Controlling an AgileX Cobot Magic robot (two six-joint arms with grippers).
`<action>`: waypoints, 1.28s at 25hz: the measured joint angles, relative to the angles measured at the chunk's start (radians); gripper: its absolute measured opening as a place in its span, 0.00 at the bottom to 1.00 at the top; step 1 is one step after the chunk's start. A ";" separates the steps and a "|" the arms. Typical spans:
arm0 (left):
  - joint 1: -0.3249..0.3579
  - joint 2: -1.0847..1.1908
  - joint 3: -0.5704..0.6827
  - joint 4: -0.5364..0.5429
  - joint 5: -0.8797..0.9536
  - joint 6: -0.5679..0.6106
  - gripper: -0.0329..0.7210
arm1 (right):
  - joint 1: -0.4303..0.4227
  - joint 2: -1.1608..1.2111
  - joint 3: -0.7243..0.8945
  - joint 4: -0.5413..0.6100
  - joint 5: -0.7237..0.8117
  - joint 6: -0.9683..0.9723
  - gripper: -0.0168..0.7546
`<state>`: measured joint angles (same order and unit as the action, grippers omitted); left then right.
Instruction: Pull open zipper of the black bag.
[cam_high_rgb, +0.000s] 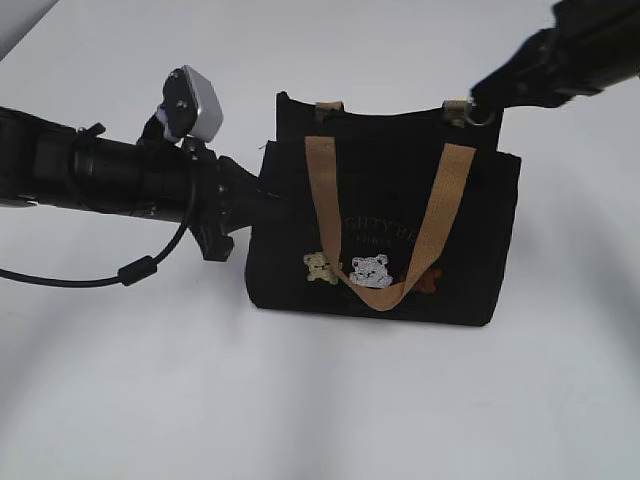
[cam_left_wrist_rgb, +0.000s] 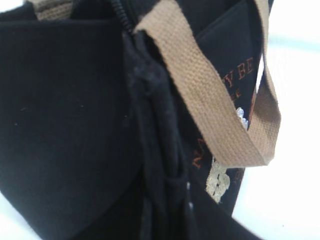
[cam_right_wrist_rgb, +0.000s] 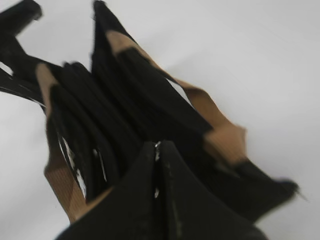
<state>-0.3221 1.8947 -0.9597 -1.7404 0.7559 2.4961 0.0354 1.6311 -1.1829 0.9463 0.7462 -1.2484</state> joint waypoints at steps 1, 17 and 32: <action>0.000 0.000 0.000 0.000 0.000 0.000 0.12 | -0.045 -0.009 0.000 -0.036 0.028 0.050 0.02; -0.008 -0.230 0.000 0.716 0.020 -1.430 0.46 | -0.075 -0.166 0.000 -0.213 0.448 0.691 0.56; -0.010 -1.233 0.265 1.450 0.106 -2.312 0.39 | -0.075 -1.011 0.368 -0.732 0.471 1.029 0.39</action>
<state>-0.3323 0.6620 -0.6947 -0.2909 0.8618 0.1845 -0.0401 0.6197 -0.8148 0.2142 1.2176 -0.2197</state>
